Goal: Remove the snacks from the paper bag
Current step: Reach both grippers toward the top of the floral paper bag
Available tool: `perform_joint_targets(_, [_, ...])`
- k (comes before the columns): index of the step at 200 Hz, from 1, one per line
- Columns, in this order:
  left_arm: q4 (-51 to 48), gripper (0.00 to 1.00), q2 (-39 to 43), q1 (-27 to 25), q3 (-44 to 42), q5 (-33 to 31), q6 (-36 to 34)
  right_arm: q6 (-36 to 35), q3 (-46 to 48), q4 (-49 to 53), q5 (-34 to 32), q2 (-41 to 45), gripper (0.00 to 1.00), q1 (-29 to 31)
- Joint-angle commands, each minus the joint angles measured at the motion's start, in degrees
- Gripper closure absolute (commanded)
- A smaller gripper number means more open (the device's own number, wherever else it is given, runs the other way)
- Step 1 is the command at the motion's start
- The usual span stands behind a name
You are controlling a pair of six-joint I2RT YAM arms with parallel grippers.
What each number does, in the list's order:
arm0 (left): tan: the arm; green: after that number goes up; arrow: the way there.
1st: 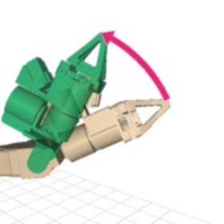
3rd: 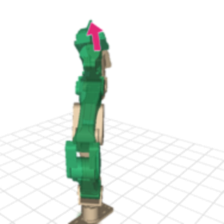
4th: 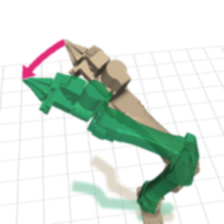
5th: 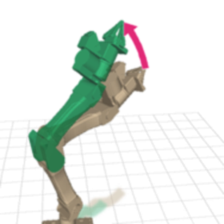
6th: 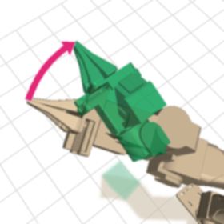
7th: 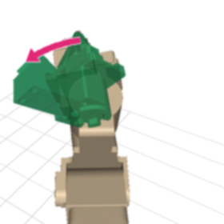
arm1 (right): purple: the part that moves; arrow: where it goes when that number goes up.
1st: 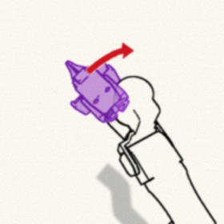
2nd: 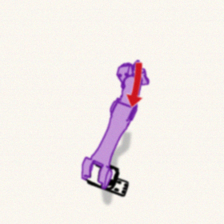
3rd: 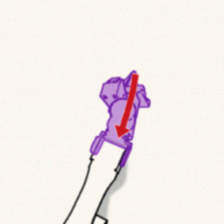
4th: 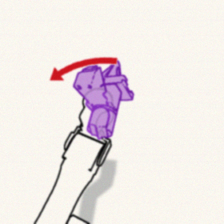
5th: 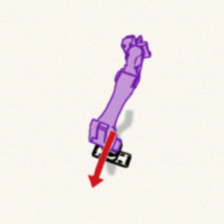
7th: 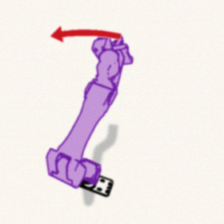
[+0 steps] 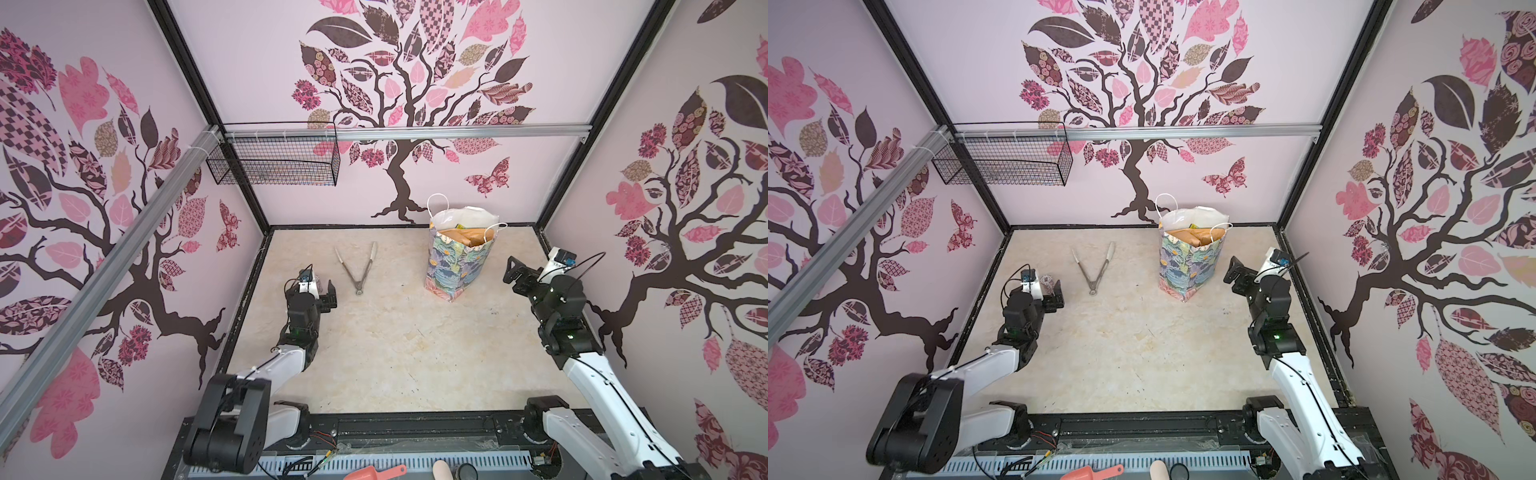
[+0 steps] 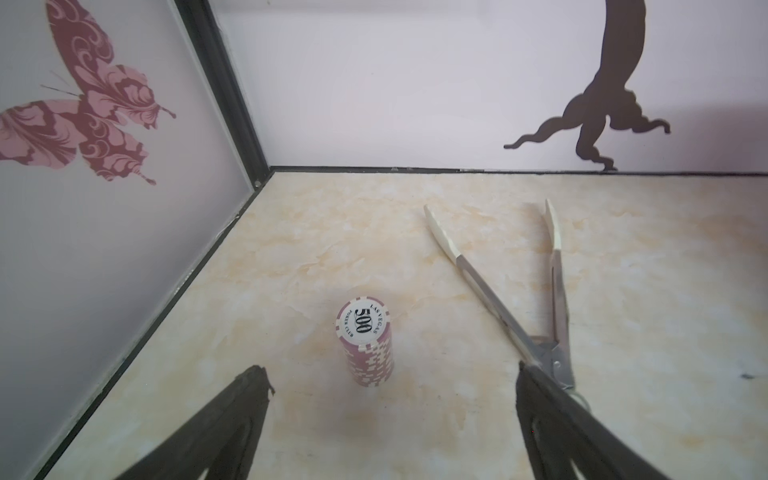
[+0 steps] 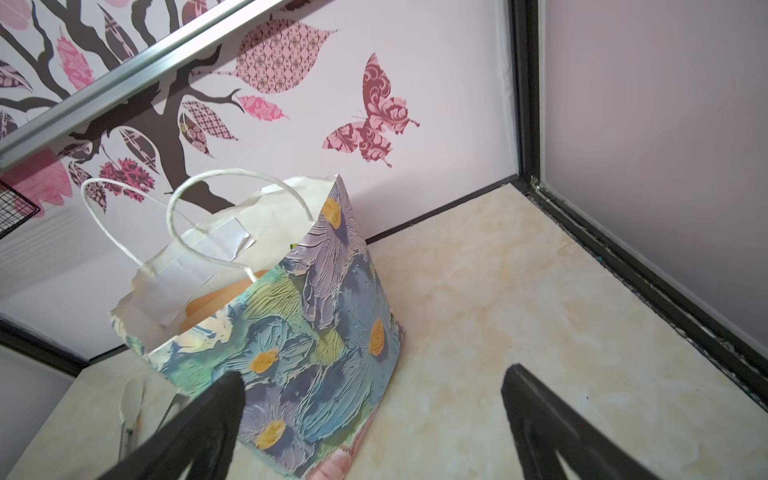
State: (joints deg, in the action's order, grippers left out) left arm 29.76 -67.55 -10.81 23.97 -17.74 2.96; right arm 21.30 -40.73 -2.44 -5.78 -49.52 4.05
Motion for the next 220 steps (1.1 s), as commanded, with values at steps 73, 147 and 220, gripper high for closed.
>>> perform_joint_targets(73, [-37.69,0.18,-10.59,-20.68,45.68,16.94,28.35,13.65,-26.46,17.58,8.38,-22.12,0.01,0.29])
perform_joint_targets(147, [-56.34,0.22,-41.66,-25.23,87.31,14.92,22.36,12.6,-33.56,15.04,12.49,-36.71,0.03,1.02])
perform_joint_targets(220, [-64.82,0.37,-64.11,-25.14,115.76,10.58,21.08,4.8,-34.94,18.19,13.18,-41.31,0.19,1.39])
